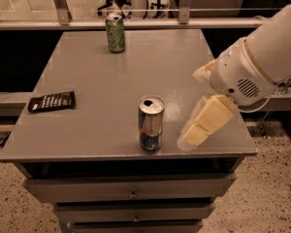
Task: Knock redbull can over
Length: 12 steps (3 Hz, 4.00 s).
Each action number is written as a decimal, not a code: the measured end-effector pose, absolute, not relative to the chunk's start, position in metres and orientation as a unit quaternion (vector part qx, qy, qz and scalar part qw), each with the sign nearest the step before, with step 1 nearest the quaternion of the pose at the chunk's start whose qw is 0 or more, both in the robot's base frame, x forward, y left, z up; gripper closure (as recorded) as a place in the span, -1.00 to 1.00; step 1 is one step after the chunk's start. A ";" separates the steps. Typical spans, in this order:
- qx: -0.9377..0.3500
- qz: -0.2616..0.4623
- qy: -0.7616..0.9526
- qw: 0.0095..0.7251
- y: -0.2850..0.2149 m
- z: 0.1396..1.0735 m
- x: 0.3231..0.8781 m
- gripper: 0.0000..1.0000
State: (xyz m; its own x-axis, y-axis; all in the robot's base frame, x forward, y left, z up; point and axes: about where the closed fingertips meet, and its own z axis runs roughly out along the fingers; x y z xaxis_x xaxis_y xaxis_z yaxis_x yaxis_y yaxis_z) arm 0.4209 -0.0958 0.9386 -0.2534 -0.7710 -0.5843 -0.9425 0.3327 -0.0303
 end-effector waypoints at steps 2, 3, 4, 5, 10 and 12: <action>-0.509 0.244 0.756 0.331 -0.039 0.881 0.438 -1.00; -0.489 0.252 0.750 0.368 -0.029 0.872 0.473 -1.00; -0.467 0.250 0.752 0.394 -0.026 0.884 0.514 -1.00; -0.450 0.247 0.749 0.420 -0.015 0.917 0.562 -1.00; -0.427 0.259 0.773 0.391 -0.062 0.880 0.554 -1.00; -0.418 0.236 0.783 0.394 -0.107 0.874 0.555 -1.00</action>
Offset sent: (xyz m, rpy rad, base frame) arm 0.0301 0.0691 -0.0833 0.3057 -0.0193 -0.0491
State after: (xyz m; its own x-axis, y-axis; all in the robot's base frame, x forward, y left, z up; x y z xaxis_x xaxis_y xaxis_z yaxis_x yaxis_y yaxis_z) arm 0.5545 -0.1072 0.8744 -0.3391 -0.4692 -0.8154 -0.8418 0.5383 0.0403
